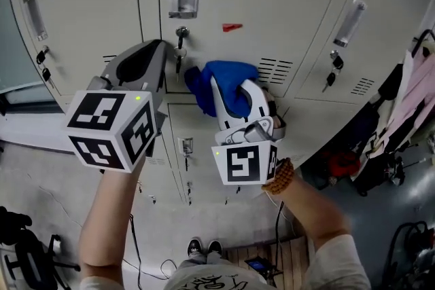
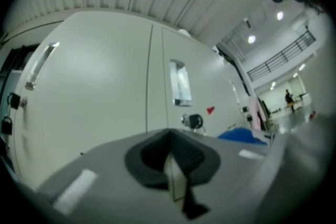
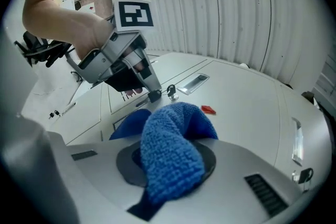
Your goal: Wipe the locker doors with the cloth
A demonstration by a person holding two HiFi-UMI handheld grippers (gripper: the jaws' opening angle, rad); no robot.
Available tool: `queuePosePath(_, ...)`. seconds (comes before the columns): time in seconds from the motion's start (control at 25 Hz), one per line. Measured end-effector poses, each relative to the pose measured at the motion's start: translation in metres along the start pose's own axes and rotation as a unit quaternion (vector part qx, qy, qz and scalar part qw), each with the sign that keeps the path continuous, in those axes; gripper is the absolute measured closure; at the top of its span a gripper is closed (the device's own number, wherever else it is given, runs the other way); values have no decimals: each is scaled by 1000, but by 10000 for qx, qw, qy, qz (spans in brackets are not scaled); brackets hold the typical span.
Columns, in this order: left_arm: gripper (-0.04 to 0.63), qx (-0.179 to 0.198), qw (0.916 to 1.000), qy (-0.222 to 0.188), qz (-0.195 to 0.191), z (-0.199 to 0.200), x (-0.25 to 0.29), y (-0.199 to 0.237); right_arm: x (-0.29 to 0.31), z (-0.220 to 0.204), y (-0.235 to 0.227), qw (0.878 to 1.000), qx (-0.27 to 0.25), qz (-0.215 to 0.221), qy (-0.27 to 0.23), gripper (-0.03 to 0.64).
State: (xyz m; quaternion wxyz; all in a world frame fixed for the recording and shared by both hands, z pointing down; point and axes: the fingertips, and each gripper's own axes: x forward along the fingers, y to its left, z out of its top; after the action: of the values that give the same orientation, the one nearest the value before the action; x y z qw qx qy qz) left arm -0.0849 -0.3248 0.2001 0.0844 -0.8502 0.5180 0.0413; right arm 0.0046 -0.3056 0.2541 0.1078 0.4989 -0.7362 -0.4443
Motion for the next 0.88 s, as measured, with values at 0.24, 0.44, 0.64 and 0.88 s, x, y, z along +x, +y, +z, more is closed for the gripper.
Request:
queuePosePath(0.24, 592, 186, 9996, -101, 206, 17, -5, 7, 3, 17, -43, 9994, -87, -308, -142, 594)
queuePosePath(0.44, 592, 515, 9972, -466, 281, 64, -11, 3, 14, 42, -74, 9988, -154, -378, -265, 594)
queuePosePath(0.64, 592, 696, 9948, -726, 132, 98, -10, -12, 18, 51, -78, 9992, -182, -178, -305, 594)
queuePosePath(0.88, 592, 741, 9941, -785, -43, 109, 1, -24, 25, 64, -92, 9984, -58, -246, -509, 594)
